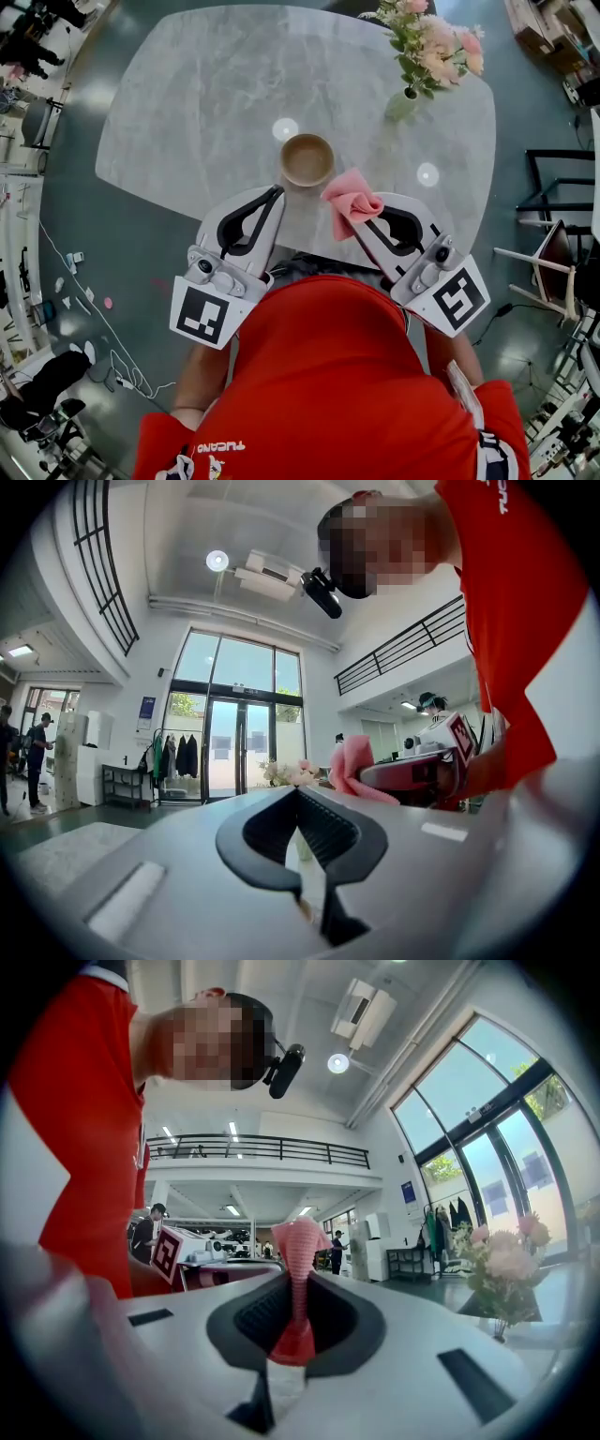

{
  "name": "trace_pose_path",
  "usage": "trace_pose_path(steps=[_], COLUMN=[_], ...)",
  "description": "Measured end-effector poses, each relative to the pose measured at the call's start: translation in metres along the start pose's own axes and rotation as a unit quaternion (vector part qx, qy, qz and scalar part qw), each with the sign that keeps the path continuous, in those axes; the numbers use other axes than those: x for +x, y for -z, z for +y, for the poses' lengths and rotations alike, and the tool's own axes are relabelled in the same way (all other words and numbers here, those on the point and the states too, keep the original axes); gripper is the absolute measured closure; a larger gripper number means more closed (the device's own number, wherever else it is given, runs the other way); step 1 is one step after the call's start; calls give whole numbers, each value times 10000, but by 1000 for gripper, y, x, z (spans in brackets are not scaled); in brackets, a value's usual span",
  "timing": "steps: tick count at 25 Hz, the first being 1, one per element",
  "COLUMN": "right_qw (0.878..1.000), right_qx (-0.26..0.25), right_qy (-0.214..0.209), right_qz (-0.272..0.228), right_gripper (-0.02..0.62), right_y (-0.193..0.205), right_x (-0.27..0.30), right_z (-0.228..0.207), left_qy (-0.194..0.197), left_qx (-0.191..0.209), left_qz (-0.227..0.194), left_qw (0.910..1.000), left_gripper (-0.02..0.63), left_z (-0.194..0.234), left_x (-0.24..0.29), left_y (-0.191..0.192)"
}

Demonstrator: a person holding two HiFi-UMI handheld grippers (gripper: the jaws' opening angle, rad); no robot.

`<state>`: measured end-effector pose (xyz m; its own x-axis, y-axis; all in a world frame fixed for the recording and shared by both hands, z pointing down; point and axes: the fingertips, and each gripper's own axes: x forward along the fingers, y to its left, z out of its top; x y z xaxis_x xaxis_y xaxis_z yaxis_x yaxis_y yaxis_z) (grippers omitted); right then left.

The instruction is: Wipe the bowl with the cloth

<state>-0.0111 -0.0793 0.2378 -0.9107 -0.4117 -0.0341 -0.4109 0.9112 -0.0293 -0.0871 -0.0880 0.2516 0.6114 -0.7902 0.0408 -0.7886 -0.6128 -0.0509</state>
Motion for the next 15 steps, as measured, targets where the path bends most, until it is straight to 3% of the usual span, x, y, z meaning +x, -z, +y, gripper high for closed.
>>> trace_pose_path(steps=[15], right_qw=[10000], right_qx=[13], right_qy=[-66], right_qz=[34], right_gripper=[574], right_y=[-1], right_x=[2], right_z=[3], left_qy=[102], left_qx=[-37], left_qz=[-23], left_qw=[9999], left_gripper=[601], left_z=[-1], left_x=[2], left_y=[-2])
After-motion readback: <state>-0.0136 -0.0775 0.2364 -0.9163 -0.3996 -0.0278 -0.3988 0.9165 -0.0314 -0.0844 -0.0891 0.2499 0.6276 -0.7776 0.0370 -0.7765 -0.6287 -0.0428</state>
